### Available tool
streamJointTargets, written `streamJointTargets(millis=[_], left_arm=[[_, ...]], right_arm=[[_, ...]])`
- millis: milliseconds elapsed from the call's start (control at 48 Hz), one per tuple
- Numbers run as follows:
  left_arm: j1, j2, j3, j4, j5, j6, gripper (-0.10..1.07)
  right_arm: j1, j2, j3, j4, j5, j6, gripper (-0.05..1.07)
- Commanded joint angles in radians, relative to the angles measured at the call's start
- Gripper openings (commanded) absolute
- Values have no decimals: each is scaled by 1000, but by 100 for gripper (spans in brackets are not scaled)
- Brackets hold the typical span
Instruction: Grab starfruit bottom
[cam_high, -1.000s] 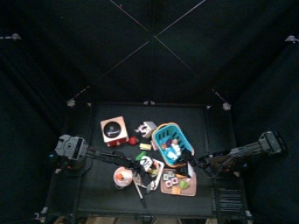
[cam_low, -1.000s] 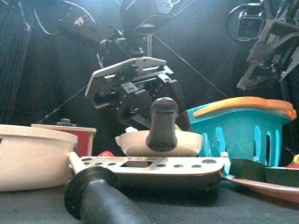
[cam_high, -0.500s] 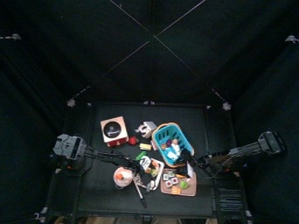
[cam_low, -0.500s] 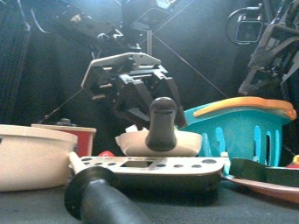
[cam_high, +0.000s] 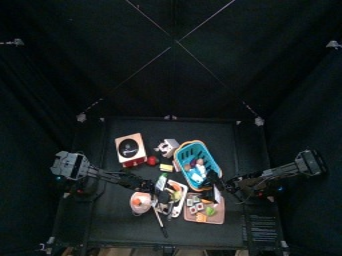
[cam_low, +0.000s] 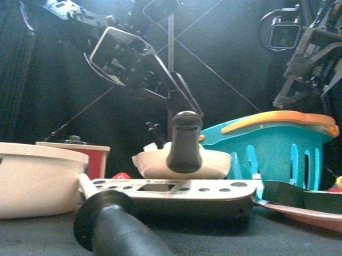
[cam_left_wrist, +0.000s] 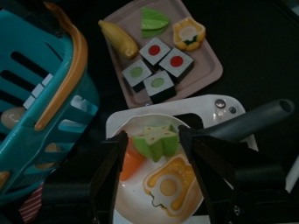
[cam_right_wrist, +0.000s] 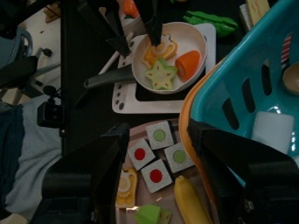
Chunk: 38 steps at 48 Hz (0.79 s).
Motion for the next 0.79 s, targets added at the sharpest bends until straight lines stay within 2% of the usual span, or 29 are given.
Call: streamJointTargets(millis=[0, 188, 771], left_arm=[[-6, -2, 0, -41, -26, 0, 88], [-18, 12, 21, -74, -72, 2, 87], [-46, 67, 11, -54, -67, 3, 88]], right_arm=[[-2, -3, -9, 3, -6, -2, 90], [-2, 2, -12, 3, -8, -2, 90], [-2, 14, -12, 2, -8, -2, 90]])
